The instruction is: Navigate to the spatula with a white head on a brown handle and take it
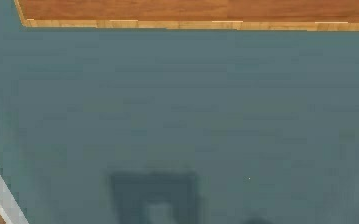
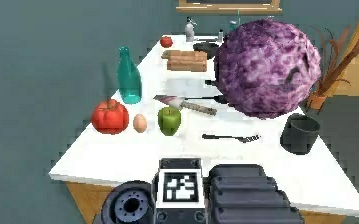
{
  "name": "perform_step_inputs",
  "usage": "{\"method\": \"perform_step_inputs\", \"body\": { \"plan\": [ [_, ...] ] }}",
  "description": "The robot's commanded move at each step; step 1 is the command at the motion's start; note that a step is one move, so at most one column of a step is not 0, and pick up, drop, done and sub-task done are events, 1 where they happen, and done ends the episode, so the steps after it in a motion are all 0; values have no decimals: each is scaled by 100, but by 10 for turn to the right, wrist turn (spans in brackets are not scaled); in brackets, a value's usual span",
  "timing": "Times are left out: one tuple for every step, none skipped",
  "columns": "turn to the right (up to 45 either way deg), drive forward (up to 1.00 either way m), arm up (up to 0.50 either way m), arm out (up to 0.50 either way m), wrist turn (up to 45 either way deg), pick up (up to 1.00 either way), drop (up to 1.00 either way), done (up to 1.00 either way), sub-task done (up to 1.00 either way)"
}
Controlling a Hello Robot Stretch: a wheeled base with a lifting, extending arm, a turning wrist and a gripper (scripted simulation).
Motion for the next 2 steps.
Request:
{"method": "perform_step_inputs", "body": {
  "plan": [
    [0,0,0,50,0,0,0,0,0],
    [0,0,0,0,450,0,0,0,0]
  ]
}}
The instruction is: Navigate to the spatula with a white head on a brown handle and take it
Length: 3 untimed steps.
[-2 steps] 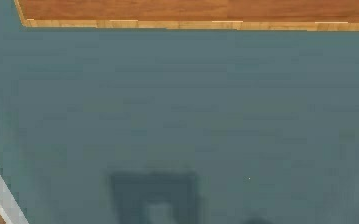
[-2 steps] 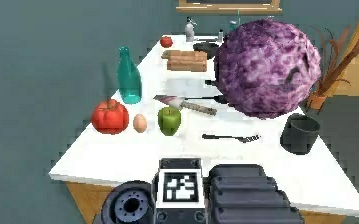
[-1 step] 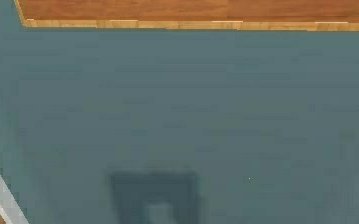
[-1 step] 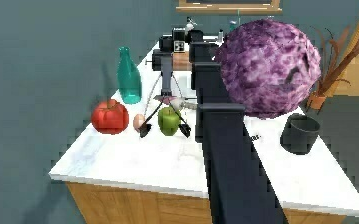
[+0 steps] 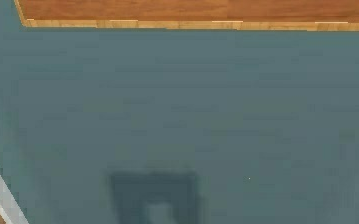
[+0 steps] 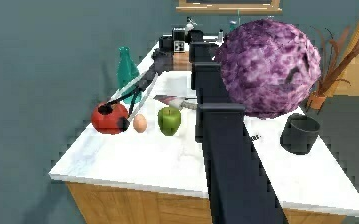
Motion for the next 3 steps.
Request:
{"method": "perform_step_inputs", "body": {
  "plan": [
    [0,0,0,0,450,0,0,0,0],
    [0,0,0,0,450,0,0,0,0],
    [0,0,0,0,450,0,0,0,0]
  ]
}}
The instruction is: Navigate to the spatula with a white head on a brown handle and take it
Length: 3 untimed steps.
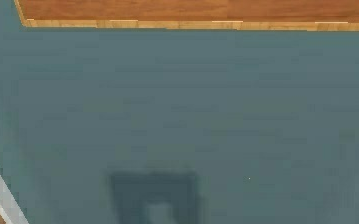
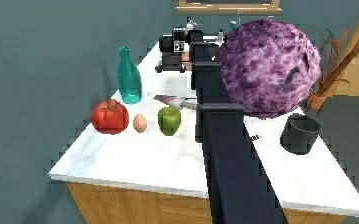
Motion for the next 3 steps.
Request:
{"method": "perform_step_inputs", "body": {
  "plan": [
    [0,0,0,0,450,0,0,0,0],
    [0,0,0,0,240,0,0,0,0],
    [0,0,-14,0,0,0,0,0,0]
  ]
}}
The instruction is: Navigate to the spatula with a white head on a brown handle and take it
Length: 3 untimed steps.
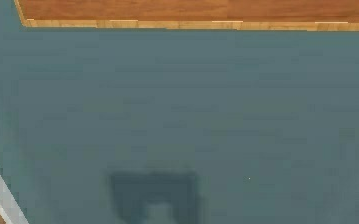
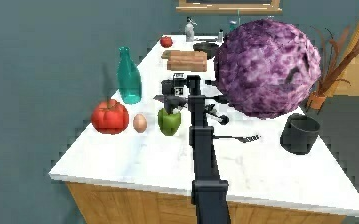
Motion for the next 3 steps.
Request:
{"method": "perform_step_inputs", "body": {
  "plan": [
    [0,0,0,0,0,100,0,0,0],
    [0,0,10,0,0,0,0,0,0],
    [0,0,0,0,0,0,0,100,0]
  ]
}}
